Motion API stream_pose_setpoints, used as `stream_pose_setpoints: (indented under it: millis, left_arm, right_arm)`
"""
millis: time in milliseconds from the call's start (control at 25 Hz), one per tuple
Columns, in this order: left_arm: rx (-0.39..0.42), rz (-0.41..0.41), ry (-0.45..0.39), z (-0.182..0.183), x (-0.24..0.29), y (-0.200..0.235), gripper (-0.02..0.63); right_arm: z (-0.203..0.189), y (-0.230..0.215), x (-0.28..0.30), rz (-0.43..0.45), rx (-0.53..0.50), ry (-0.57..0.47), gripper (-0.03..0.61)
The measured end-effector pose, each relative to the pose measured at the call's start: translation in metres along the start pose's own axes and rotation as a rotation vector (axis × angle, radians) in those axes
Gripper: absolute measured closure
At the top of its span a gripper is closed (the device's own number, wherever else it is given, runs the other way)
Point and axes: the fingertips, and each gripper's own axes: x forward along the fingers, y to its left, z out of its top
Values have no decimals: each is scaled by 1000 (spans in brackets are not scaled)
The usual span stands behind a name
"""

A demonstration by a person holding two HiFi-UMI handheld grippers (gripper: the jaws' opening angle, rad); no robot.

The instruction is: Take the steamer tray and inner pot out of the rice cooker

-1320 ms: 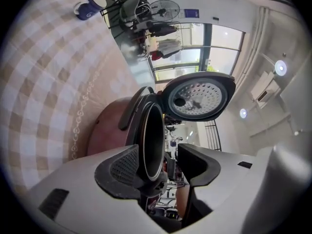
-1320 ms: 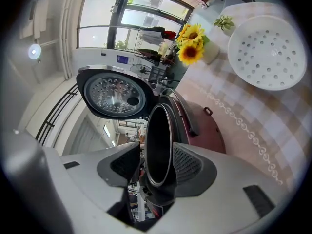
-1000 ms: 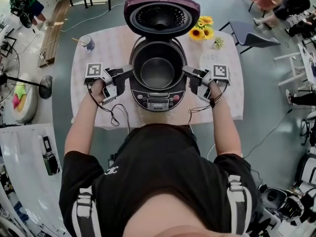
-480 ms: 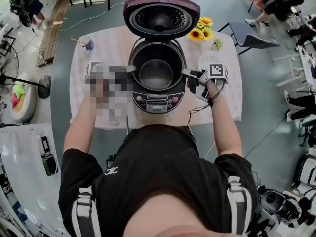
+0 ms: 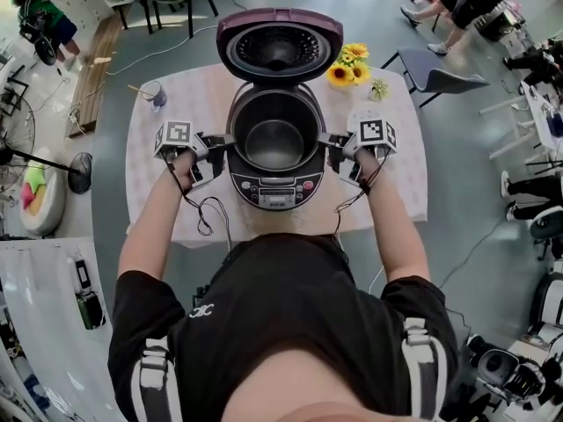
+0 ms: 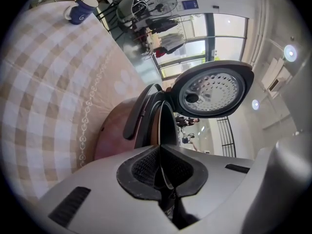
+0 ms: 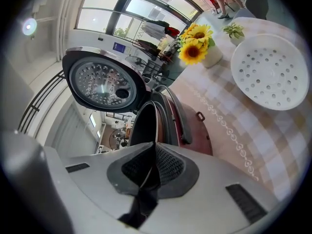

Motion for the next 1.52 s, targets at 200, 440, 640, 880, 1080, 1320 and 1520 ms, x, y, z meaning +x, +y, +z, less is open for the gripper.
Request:
stream_pose_setpoints:
  millis: [200, 440, 640, 880, 1080, 1320, 1520]
  left_arm:
    - [-13, -88, -50, 0, -7, -13, 601]
    - [25, -269, -85, 2, -25, -54, 600]
    - [59, -394, -114, 0, -48, -103, 600]
    - [129, -482, -130, -3, -65, -147, 598]
    - [190, -540, -125, -12, -66, -175, 597]
    - [236, -563, -110, -29, -41, -204, 595]
    - [245, -574, -85, -54, 1, -233, 595]
  right_arm:
    - [-2, 9, -6, 17, 29, -58, 563]
    - [7, 34, -27, 74, -15, -105, 563]
    - [13, 80, -49, 194, -33, -143, 563]
    - [16, 116, -73, 257, -96, -186, 558]
    - [17, 127, -95, 288, -123, -224, 558]
    - [22, 119, -136, 297, -149, -259, 558]
    - [30, 99, -189, 292, -152, -289, 558]
